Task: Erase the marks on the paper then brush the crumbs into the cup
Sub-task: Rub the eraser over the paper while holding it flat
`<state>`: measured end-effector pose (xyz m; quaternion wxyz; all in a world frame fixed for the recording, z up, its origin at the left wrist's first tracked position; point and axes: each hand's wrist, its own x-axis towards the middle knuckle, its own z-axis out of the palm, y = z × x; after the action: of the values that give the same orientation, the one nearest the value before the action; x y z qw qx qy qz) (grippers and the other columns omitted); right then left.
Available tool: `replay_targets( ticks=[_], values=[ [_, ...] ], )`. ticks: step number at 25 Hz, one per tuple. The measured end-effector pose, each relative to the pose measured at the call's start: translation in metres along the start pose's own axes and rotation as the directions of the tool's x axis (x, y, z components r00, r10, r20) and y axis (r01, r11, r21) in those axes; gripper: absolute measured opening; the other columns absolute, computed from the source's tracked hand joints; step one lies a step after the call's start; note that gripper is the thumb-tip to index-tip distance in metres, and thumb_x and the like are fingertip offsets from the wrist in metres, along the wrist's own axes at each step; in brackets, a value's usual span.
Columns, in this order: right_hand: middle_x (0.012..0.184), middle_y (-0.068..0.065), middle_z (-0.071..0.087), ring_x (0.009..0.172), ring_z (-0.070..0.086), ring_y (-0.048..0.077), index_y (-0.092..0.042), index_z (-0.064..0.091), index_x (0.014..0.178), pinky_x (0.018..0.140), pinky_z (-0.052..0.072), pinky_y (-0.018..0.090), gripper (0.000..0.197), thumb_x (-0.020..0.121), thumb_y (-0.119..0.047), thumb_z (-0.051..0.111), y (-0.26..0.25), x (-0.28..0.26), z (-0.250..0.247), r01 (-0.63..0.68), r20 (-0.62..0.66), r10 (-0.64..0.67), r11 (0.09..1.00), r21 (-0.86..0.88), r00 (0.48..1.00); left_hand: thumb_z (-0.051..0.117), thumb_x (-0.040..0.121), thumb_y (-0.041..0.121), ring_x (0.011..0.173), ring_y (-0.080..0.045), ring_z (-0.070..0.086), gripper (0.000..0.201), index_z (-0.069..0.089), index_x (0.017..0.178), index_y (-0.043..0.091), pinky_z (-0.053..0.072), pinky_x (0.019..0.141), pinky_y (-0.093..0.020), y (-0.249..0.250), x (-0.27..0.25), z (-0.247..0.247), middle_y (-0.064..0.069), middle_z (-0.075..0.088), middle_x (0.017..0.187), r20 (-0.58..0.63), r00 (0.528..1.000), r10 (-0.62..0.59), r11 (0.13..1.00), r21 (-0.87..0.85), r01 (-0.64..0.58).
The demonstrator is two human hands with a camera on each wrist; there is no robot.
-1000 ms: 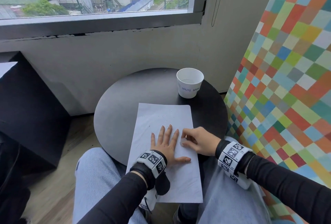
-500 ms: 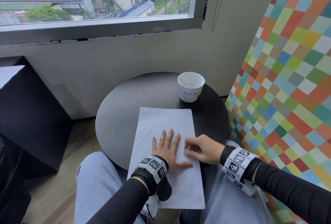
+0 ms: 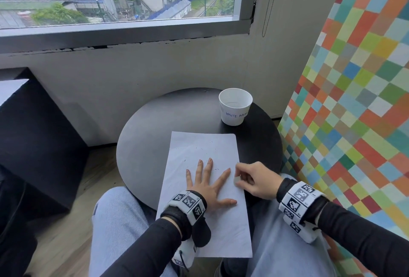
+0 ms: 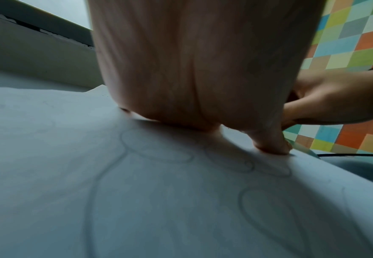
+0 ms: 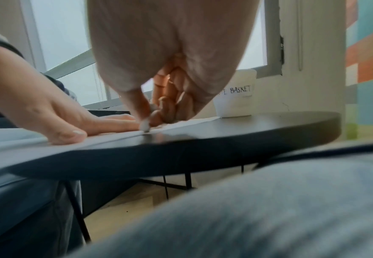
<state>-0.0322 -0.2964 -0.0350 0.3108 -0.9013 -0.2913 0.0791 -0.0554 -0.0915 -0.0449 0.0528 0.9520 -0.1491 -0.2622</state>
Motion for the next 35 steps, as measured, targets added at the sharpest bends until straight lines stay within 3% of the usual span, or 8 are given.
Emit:
replay_targets(
  ticks=[9, 13, 16, 20, 23, 27, 31, 35],
  values=[
    [0.063, -0.01, 0.052, 0.056, 0.047, 0.008, -0.018, 0.056, 0.085, 0.058, 0.036, 0.013, 0.011, 0.084, -0.026, 0.063, -0.004, -0.006, 0.004, 0.053, 0.104, -0.053, 0.999, 0.01, 0.993, 0.041, 0.076, 0.088, 0.142, -0.031, -0.037, 0.098, -0.018, 0.147, 0.054, -0.018, 0.113, -0.063, 0.0, 0.0, 0.0, -0.003, -0.038, 0.156, 0.0, 1.0, 0.003, 1.0, -0.004, -0.003],
    [0.062, -0.005, 0.054, 0.054, 0.047, 0.01, -0.017, 0.055, 0.082, 0.057, 0.037, 0.019, 0.011, 0.084, -0.023, 0.063, 0.002, -0.002, -0.004, -0.018, -0.03, 0.019, 1.0, 0.012, 0.999, 0.042, 0.076, 0.087, 0.142, -0.03, -0.037, 0.098, -0.018, 0.147, 0.055, -0.019, 0.112, -0.062, -0.001, 0.001, 0.001, -0.002, -0.038, 0.156, 0.004, 1.0, 0.001, 1.0, -0.013, -0.001],
    [0.064, -0.009, 0.054, 0.058, 0.049, 0.009, -0.018, 0.058, 0.084, 0.058, 0.038, 0.015, 0.01, 0.085, -0.026, 0.064, -0.005, -0.006, 0.004, 0.057, 0.1, -0.057, 0.998, 0.002, 0.993, 0.04, 0.075, 0.088, 0.142, -0.03, -0.038, 0.099, -0.019, 0.147, 0.055, -0.019, 0.112, -0.063, -0.001, 0.002, 0.001, -0.002, -0.039, 0.156, 0.006, 1.0, 0.003, 1.0, -0.005, -0.003],
    [0.06, -0.009, 0.051, 0.053, 0.047, 0.008, -0.017, 0.056, 0.083, 0.056, 0.037, 0.02, 0.009, 0.084, -0.022, 0.063, -0.001, -0.001, -0.003, -0.026, -0.033, 0.026, 1.0, 0.002, 0.999, 0.04, 0.076, 0.088, 0.142, -0.03, -0.038, 0.098, -0.019, 0.147, 0.054, -0.019, 0.112, -0.062, -0.001, 0.001, 0.001, -0.002, -0.038, 0.156, 0.007, 1.0, -0.002, 1.0, -0.003, 0.002],
    [0.061, -0.012, 0.051, 0.056, 0.048, 0.008, -0.018, 0.058, 0.085, 0.057, 0.037, 0.014, 0.008, 0.084, -0.024, 0.063, -0.012, -0.005, 0.008, 0.074, 0.109, -0.074, 0.997, 0.011, 0.991, 0.04, 0.075, 0.089, 0.142, -0.03, -0.037, 0.1, -0.018, 0.148, 0.054, -0.017, 0.113, -0.063, -0.001, 0.002, 0.002, -0.003, -0.038, 0.156, -0.005, 1.0, 0.001, 1.0, 0.008, -0.001],
    [0.058, -0.007, 0.051, 0.053, 0.046, 0.01, -0.018, 0.057, 0.084, 0.057, 0.037, 0.02, 0.009, 0.084, -0.023, 0.065, -0.004, 0.001, -0.001, -0.046, -0.052, 0.047, 0.999, 0.023, 0.998, 0.04, 0.076, 0.088, 0.143, -0.03, -0.036, 0.1, -0.019, 0.148, 0.053, -0.017, 0.113, -0.063, 0.0, 0.001, 0.002, -0.002, -0.037, 0.157, 0.0, 1.0, -0.002, 1.0, 0.007, 0.002],
    [0.06, -0.01, 0.051, 0.056, 0.046, 0.008, -0.018, 0.062, 0.087, 0.058, 0.037, 0.015, 0.009, 0.085, -0.027, 0.065, -0.014, -0.005, 0.01, 0.049, 0.101, -0.053, 0.998, 0.043, 0.993, 0.04, 0.075, 0.089, 0.142, -0.03, -0.037, 0.102, -0.019, 0.149, 0.051, -0.016, 0.113, -0.064, -0.001, 0.001, 0.002, -0.003, -0.038, 0.157, -0.003, 1.0, 0.004, 1.0, 0.015, -0.004],
    [0.058, -0.009, 0.049, 0.053, 0.045, 0.007, -0.022, 0.055, 0.082, 0.058, 0.036, 0.018, 0.01, 0.086, -0.02, 0.065, -0.01, 0.001, 0.002, -0.027, -0.035, 0.028, 0.999, 0.041, 0.999, 0.04, 0.075, 0.088, 0.143, -0.03, -0.037, 0.102, -0.02, 0.148, 0.05, -0.015, 0.113, -0.064, 0.0, 0.001, 0.002, -0.003, -0.038, 0.156, 0.009, 1.0, -0.003, 1.0, 0.012, 0.003]
  ],
)
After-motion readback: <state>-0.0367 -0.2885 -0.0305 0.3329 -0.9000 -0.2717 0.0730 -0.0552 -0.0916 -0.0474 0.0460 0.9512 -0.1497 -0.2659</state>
